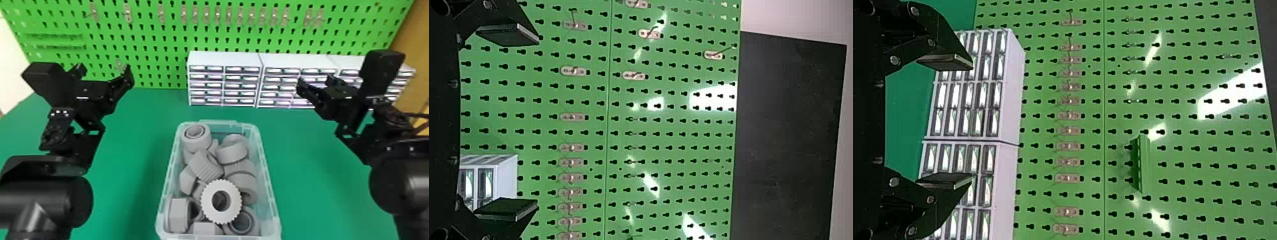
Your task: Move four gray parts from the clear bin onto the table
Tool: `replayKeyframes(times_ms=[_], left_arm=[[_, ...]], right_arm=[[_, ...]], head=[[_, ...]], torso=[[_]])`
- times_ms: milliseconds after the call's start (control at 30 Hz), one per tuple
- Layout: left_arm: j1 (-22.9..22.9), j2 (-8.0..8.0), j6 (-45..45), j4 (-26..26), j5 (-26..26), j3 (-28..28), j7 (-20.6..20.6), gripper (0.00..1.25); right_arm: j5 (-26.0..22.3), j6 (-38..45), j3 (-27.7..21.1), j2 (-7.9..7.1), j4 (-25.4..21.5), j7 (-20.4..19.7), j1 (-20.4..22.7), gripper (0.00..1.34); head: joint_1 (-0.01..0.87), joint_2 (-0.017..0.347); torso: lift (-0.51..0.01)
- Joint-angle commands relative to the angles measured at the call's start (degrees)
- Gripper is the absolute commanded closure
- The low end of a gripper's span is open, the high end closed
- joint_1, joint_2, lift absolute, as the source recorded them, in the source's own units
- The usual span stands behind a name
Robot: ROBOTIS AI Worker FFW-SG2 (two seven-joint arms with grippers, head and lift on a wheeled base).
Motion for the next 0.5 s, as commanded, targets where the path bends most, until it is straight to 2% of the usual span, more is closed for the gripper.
replayKeyframes(times_ms=[0,467], left_arm=[[0.2,0.0,0.0,-0.1,0.0,0.2,0.0,0.14],[0.2,-0.09,-0.1,-0.1,0.0,0.2,0.0,0.14]], right_arm=[[0.1,0.3,0.2,0.11,0.0,0.0,0.0,0.47],[0.1,0.4,0.1,0.2,0.0,-0.2,0.5,0.47]], head=[[0.678,0.034],[0.678,0.034]], torso=[[-0.05],[-0.05]])
